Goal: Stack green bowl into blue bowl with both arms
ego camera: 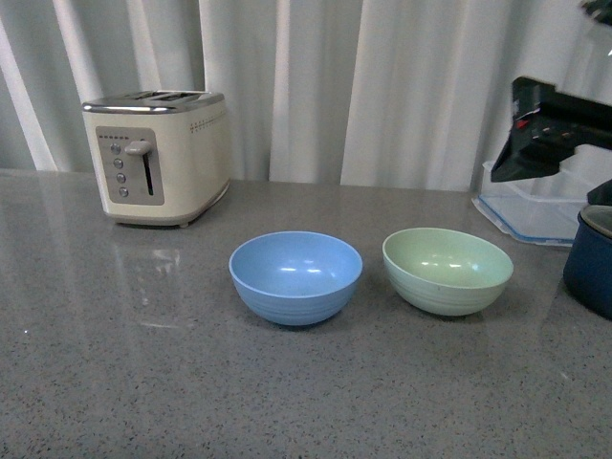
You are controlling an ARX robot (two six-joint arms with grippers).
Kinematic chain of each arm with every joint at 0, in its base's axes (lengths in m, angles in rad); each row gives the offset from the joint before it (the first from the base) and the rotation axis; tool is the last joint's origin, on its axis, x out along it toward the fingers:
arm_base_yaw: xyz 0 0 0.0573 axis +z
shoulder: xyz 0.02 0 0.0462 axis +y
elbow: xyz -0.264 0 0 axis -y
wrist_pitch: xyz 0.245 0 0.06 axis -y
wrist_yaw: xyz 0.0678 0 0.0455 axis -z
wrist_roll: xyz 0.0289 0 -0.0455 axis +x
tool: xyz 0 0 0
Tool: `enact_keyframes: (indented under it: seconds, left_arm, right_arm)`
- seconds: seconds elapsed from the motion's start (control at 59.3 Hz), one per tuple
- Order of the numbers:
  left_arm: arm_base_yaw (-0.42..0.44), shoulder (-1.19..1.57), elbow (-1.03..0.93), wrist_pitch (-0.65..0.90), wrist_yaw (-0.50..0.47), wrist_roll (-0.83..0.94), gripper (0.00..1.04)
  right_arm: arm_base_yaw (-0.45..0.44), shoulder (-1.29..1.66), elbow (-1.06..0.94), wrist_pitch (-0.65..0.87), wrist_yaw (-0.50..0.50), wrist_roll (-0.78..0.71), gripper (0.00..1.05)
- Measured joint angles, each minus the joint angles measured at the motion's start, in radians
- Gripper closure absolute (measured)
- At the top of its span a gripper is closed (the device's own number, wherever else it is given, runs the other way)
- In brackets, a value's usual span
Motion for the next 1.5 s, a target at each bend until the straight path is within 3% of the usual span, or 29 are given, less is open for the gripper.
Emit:
enact_keyframes:
  seconds: [0.371,0.995,1.298,1.501]
  left_arm:
    - [0.000,0.000,0.000,0.000,0.000,0.000,0.07]
    - [0.000,0.000,0.000,0.000,0.000,0.000,0.07]
    - [0.000,0.000,0.000,0.000,0.000,0.000,0.07]
    - [0.000,0.000,0.000,0.000,0.000,0.000,0.07]
  right_arm:
    - [0.004,0.299,0.167,-0.019,0.106,-0.005,0.12]
    - [-0.006,0.356,0.222,-0.014,0.125,0.010,1.03]
    - [0.016,0.169,0.206,0.002,0.078,-0.028,1.04]
    - [0.146,0.056,0.216,0.038,0.032,-0.027,1.04]
